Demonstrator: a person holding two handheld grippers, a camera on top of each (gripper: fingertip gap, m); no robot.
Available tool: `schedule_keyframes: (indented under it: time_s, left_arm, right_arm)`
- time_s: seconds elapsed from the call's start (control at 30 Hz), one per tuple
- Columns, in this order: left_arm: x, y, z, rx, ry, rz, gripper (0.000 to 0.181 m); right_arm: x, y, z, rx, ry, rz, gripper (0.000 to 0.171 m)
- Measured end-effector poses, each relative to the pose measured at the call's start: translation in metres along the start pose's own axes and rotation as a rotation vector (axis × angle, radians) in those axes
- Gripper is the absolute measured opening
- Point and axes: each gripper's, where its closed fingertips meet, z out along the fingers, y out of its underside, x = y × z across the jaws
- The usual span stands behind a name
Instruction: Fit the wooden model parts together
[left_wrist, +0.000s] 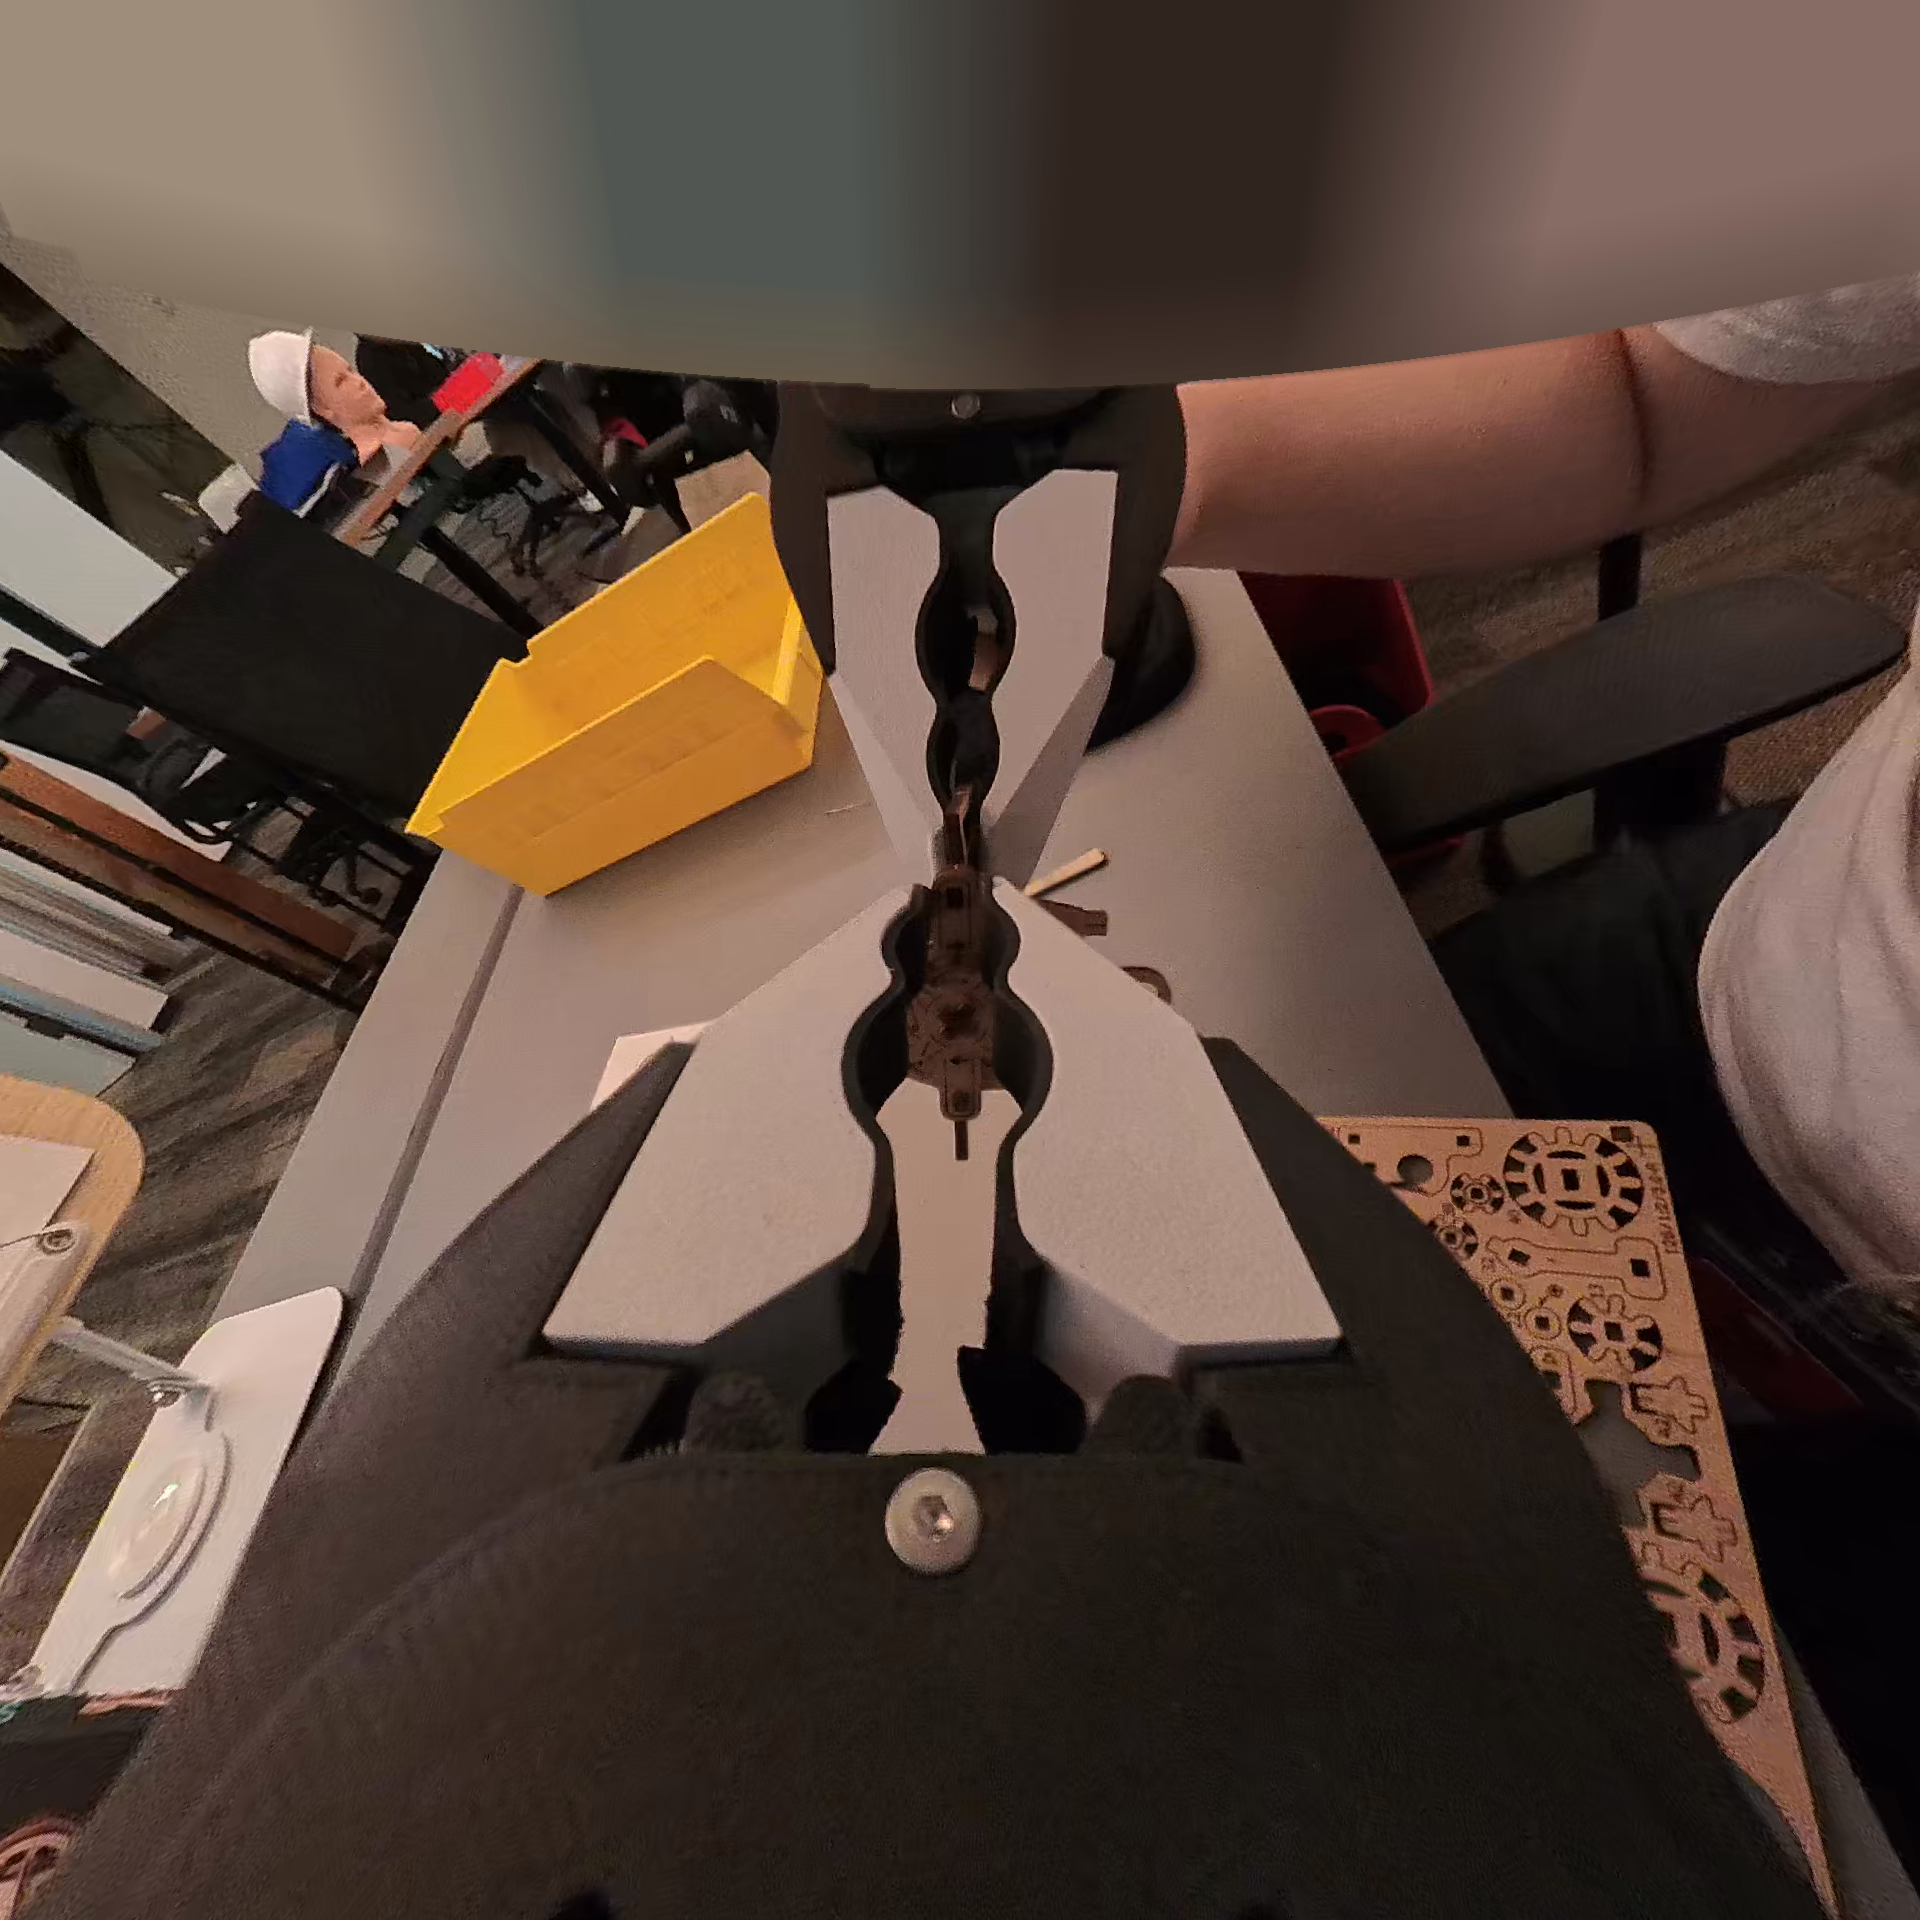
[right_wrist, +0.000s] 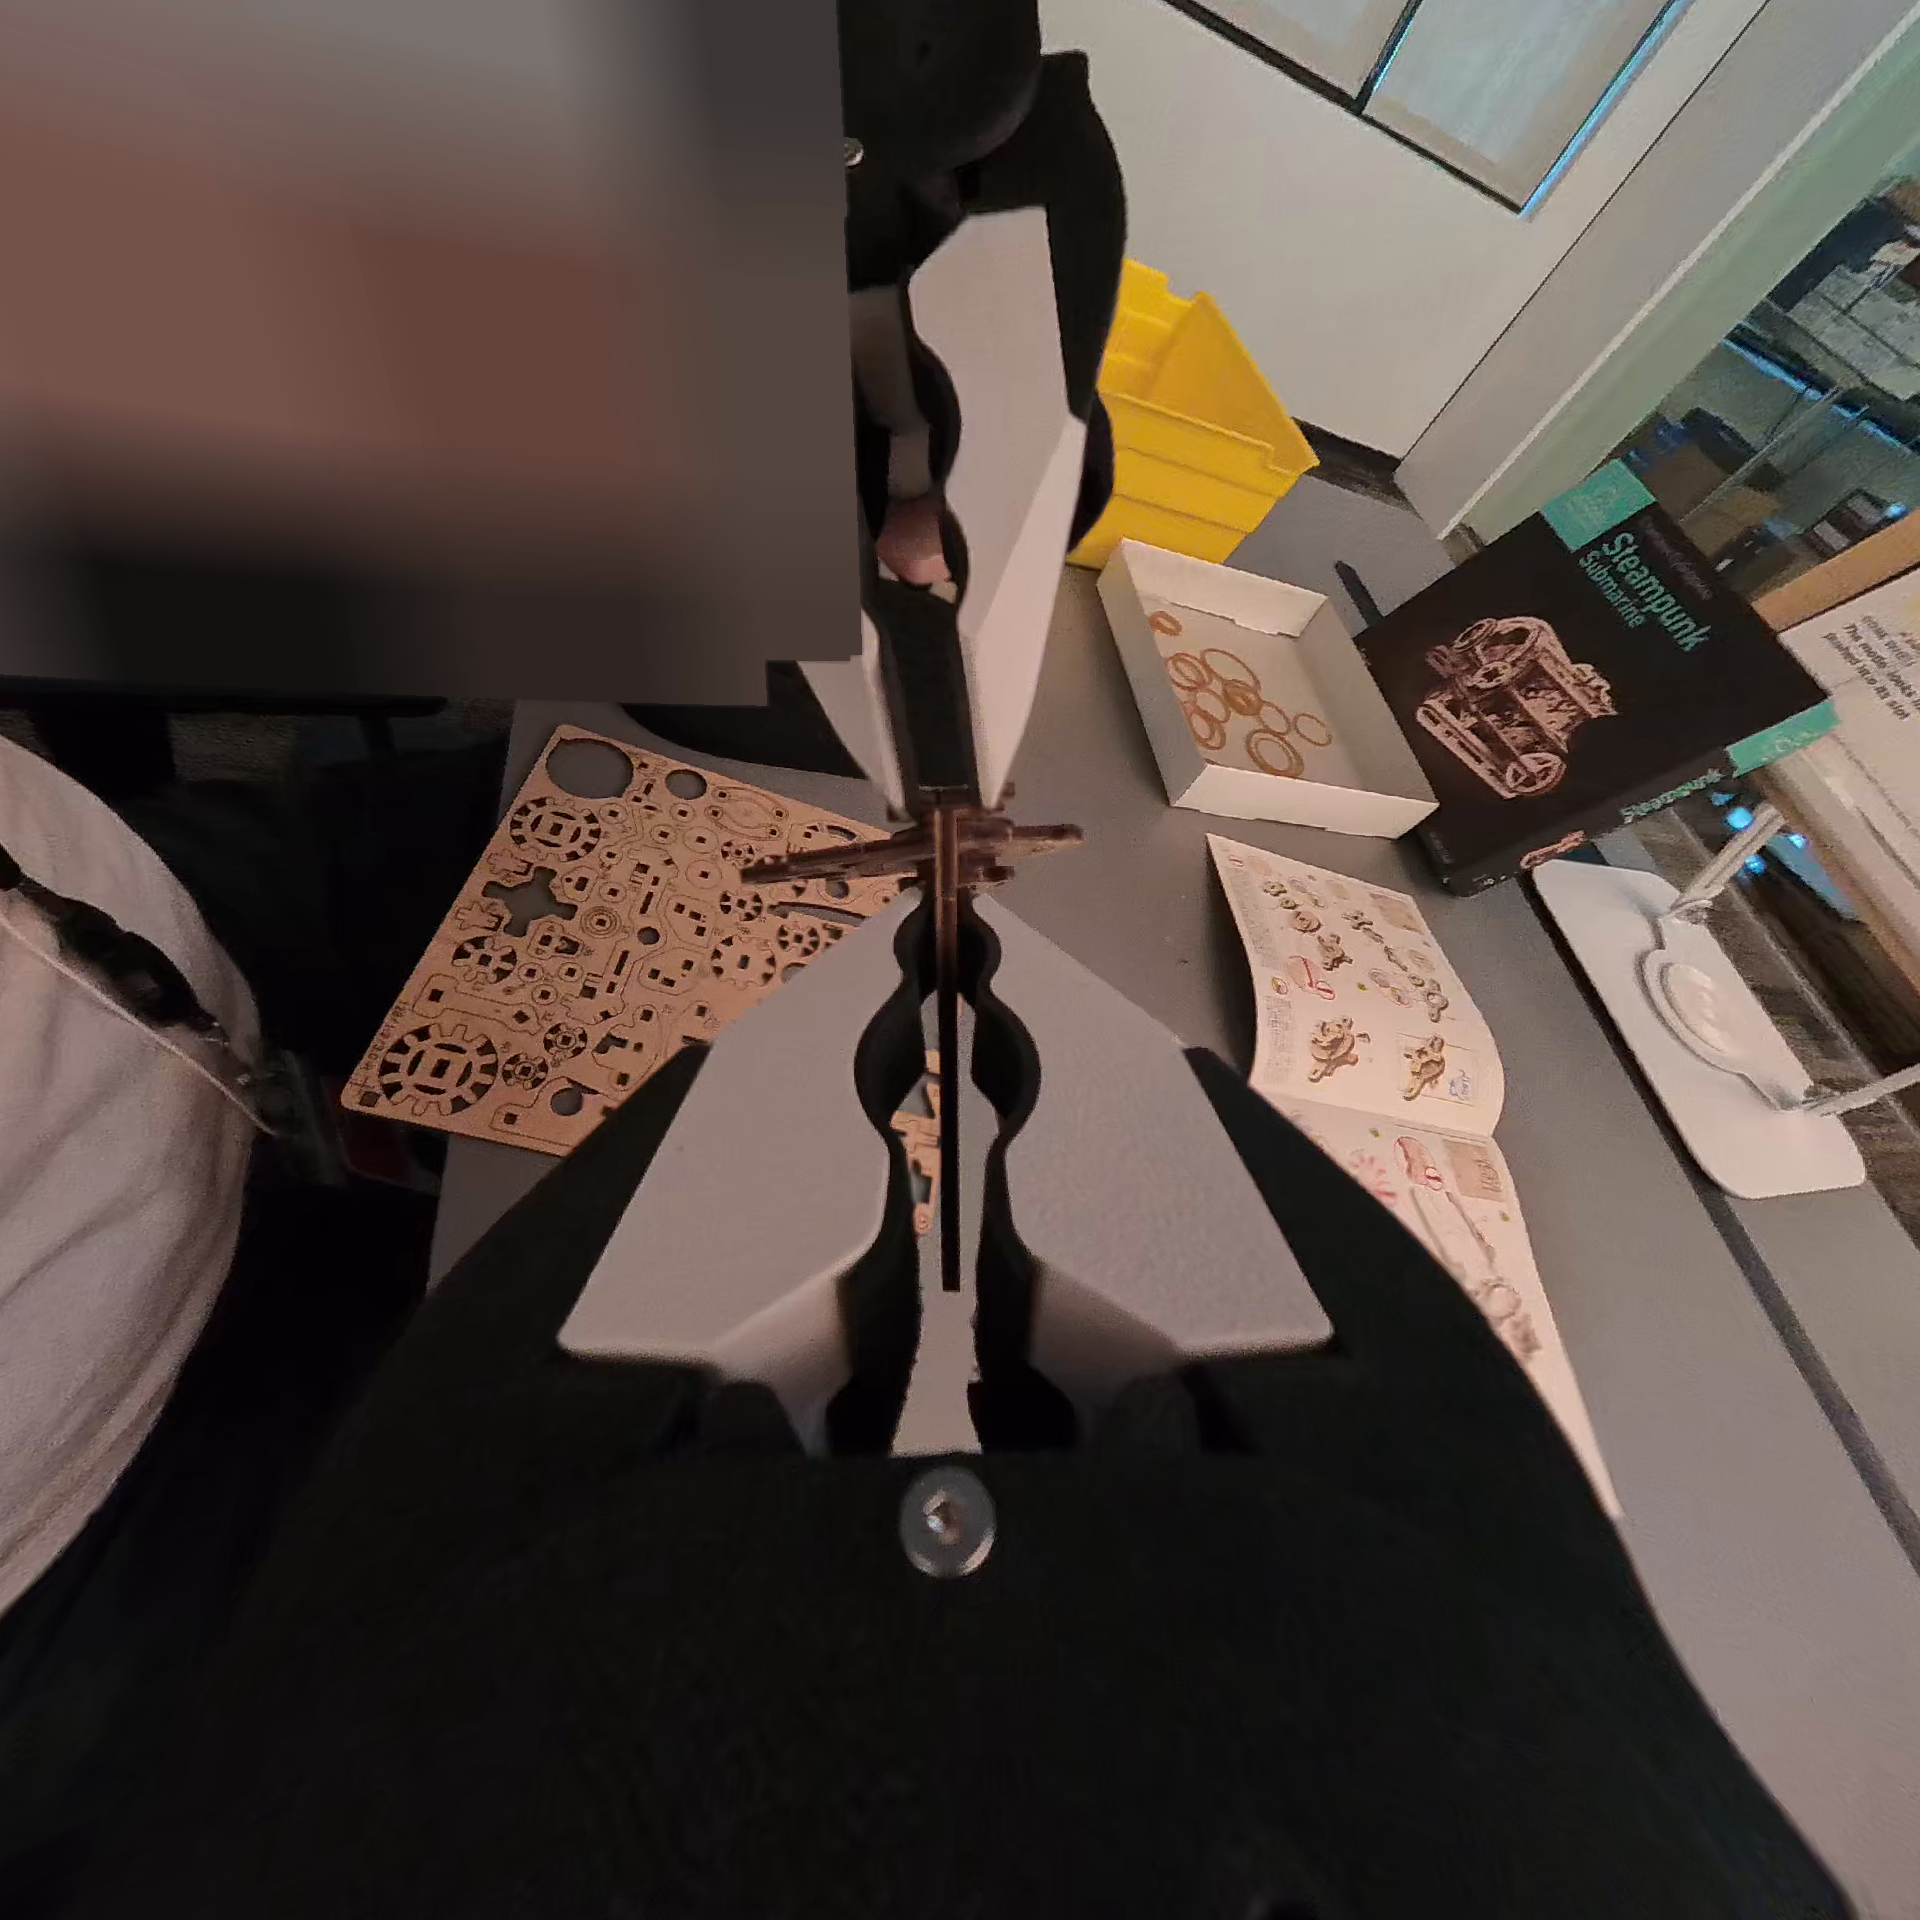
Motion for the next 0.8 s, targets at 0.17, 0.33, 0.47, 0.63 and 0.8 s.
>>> schedule_keyframes:
  time_s: [0.17, 0.33, 0.47, 0.63, 0.8]
  left_arm:
    - [-0.003, -0.01, -0.011, 0.042, -0.012, -0.046, 0.003]
    - [-0.001, -0.011, -0.008, 0.019, -0.015, -0.003, 0.0]
    - [-0.003, -0.016, -0.011, 0.029, -0.036, 0.022, 0.0]
    - [-0.003, -0.016, -0.009, 0.01, -0.033, 0.028, 0.0]
    - [-0.009, -0.004, 0.001, -0.057, -0.049, 0.061, 0.0]
  right_arm:
    - [0.001, -0.002, -0.007, -0.003, 0.008, 0.006, 0.0]
    - [-0.001, -0.005, -0.009, -0.028, 0.002, -0.017, 0.0]
    - [0.0, -0.004, -0.011, -0.032, -0.002, -0.006, 0.0]
    - [-0.002, -0.008, -0.013, -0.015, -0.017, -0.001, 0.0]
    - [0.0, 0.001, -0.01, -0.059, -0.009, -0.013, 0.0]
